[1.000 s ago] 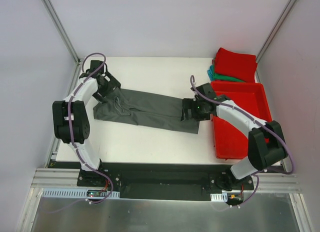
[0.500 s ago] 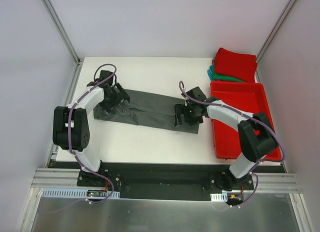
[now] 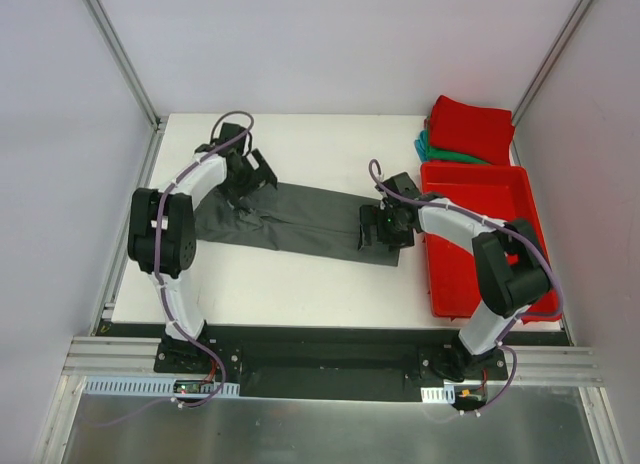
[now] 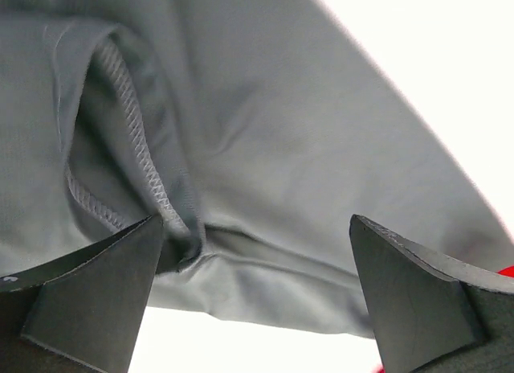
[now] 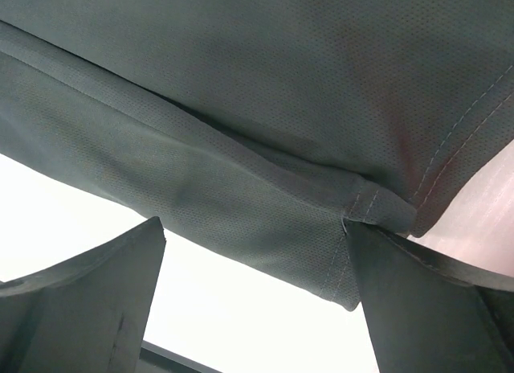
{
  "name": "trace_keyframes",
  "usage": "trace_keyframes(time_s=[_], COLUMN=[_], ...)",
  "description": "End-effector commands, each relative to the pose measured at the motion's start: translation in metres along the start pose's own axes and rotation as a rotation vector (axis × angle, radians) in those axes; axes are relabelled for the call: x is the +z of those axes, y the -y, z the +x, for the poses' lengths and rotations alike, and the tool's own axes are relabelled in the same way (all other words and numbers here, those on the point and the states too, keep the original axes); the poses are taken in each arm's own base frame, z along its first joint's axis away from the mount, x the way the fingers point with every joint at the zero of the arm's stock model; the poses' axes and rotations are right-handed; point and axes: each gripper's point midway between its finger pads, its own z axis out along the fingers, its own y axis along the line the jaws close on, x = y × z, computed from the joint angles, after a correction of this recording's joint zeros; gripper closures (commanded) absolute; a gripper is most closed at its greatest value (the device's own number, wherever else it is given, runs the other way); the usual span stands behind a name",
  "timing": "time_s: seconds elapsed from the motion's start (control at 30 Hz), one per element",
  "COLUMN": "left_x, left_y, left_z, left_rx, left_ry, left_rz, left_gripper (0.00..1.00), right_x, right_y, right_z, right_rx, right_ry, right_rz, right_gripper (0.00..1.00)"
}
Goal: Fold and stack the t-shirts
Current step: Fold the other side of the tshirt into a rectangle
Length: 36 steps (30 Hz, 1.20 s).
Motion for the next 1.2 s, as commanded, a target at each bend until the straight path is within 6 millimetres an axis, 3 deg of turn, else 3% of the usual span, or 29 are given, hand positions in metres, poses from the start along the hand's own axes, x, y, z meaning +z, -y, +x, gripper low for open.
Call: trace_keyframes(time_s=[0.0,0.1,0.13,0.2,0.23,0.4,0.5,0.6,0.77,1.17], left_x=[-0.018,-0.004,-0.004,-0.007,-0.011,-0.05,-0.072,-0.078,-0.057,-0.007], left_y=[0.044,0.061,0.079,0.102,0.104,0.073,0.045,0.009,-0.029,-0.033], left_z=[-0.048,-0.073,-0.081,-0.071,-0.069,-0.069,-0.055,-0.035,-0.006,0.004], left_rx=[0.062,0.124,0.187,0.275,0.295,0.326,0.307,0.232,0.167,0.14], left_ry=[0.123,0.156,0.15,0.081,0.083,0.223,0.264,0.283,0.239,0.106], left_rz=[0.086,0.094,0.15,0.262,0.272,0.144,0.091,0.023,-0.04,-0.089], left_gripper=[0.01,0.01,0.01,0.01,0.01,0.01,0.01,0.01,0.01,0.01], right_x=[0.002,0.001,0.001,0.0,-0.001,-0.001,0.0,0.001,0.002,0.0], right_y=[0.007,0.012,0.013,0.014,0.014,0.015,0.017,0.021,0.024,0.026], right_z=[0.005,0.007,0.007,0.009,0.009,0.013,0.016,0.019,0.023,0.024], right_rx=[0.019,0.032,0.033,0.033,0.035,0.034,0.03,0.03,0.023,0.022], right_ry=[-0.003,-0.005,-0.003,-0.003,-0.002,-0.003,-0.006,-0.012,-0.021,-0.016], right_rz=[0.016,0.022,0.022,0.023,0.023,0.02,0.026,0.04,0.046,0.048], right_gripper=[0.04,0.04,0.04,0.04,0.04,0.04,0.04,0.04,0.04,0.04])
